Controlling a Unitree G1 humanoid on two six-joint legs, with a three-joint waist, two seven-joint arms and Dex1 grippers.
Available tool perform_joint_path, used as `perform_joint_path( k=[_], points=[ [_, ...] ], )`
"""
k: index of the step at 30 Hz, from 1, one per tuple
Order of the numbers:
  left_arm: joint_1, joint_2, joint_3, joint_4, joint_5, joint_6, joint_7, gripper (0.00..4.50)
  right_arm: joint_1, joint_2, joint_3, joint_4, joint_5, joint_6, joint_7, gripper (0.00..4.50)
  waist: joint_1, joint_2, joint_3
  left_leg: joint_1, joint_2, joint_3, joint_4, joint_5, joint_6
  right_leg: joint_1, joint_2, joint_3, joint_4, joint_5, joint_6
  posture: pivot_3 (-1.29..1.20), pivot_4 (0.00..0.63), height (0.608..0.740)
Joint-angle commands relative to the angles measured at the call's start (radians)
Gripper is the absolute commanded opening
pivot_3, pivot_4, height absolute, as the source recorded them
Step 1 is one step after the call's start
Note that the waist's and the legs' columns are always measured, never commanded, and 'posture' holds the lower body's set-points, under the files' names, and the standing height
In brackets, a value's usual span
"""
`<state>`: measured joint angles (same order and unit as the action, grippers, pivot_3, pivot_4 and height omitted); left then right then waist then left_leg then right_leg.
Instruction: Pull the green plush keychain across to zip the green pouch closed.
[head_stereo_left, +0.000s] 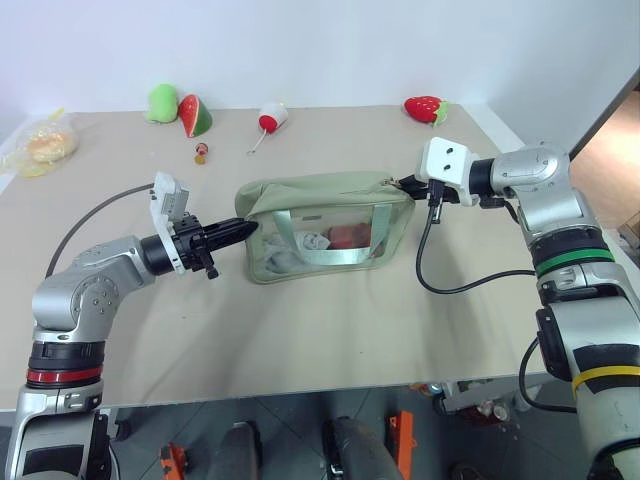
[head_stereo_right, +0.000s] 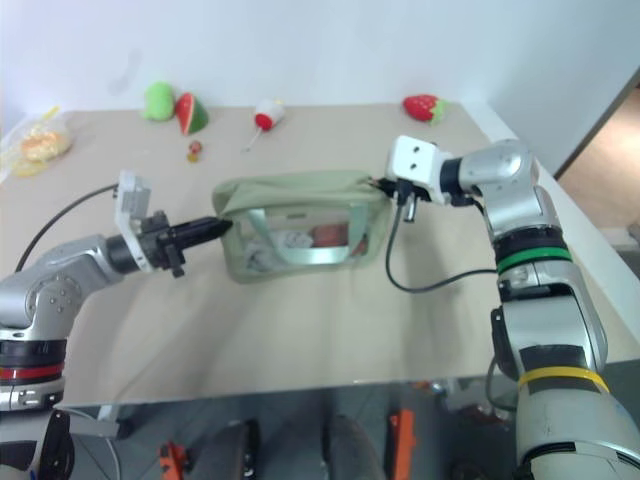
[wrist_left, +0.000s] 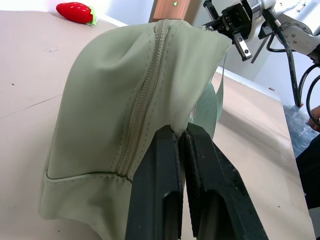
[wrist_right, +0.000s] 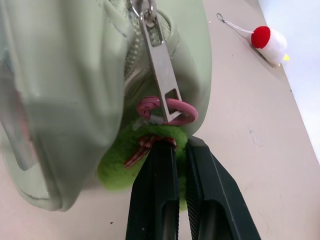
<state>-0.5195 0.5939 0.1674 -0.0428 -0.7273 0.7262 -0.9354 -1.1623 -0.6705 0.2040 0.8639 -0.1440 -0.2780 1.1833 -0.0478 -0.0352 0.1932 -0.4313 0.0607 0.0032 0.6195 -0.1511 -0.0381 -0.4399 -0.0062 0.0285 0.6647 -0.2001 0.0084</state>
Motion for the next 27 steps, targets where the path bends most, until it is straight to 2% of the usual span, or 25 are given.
perform_joint_path(
  k=[1, 9, 16, 23, 27],
  points=[
    [-0.022, -0.003, 0.017, -0.021, -0.018, -0.011, -0.002, 0.0, -0.034, -0.026, -0.016, 0.013, -0.02, -0.025, -0.056, 0.14, 0.0, 0.0, 0.0, 0.0, 0.0, 0.0, 0.0, 0.0, 0.0, 0.0, 0.0, 0.0, 0.0, 0.0, 0.0, 0.0, 0.15, 0.74],
    [-0.027, -0.009, 0.014, -0.016, -0.015, -0.009, -0.007, 0.0, -0.017, -0.117, -0.005, 0.012, -0.083, -0.07, -0.111, 0.14, 0.002, 0.0, 0.0, -0.001, 0.0, 0.0, 0.0, 0.0, 0.0, 0.0, -0.001, 0.0, 0.0, 0.0, 0.0, 0.0, 0.15, 0.74],
    [-0.029, -0.012, 0.013, -0.01, -0.011, -0.011, -0.011, 0.0, -0.002, -0.163, -0.019, -0.027, -0.078, -0.071, -0.111, 0.14, 0.002, 0.0, 0.0, 0.0, 0.0, 0.0, 0.0, 0.0, 0.0, 0.0, 0.0, 0.0, 0.0, -0.002, -0.003, 0.0, 0.15, 0.74],
    [-0.027, -0.013, 0.016, -0.013, -0.013, -0.01, -0.009, 0.0, 0.166, -0.099, 0.019, -0.184, -0.09, -0.057, -0.148, 0.14, 0.002, 0.0, 0.0, 0.0, 0.0, 0.0, 0.0, 0.0, 0.0, 0.0, 0.0, 0.0, 0.0, -0.001, -0.001, 0.0, 0.15, 0.74],
    [-0.024, -0.01, 0.019, -0.018, -0.016, -0.006, -0.007, 0.0, 0.242, -0.044, 0.076, -0.216, -0.177, -0.075, -0.25, 0.14, 0.002, 0.0, 0.0, 0.0, 0.0, 0.0, 0.0, 0.0, 0.0, 0.0, 0.0, 0.0, 0.0, 0.0, 0.001, 0.0, 0.15, 0.74]
  ],
)
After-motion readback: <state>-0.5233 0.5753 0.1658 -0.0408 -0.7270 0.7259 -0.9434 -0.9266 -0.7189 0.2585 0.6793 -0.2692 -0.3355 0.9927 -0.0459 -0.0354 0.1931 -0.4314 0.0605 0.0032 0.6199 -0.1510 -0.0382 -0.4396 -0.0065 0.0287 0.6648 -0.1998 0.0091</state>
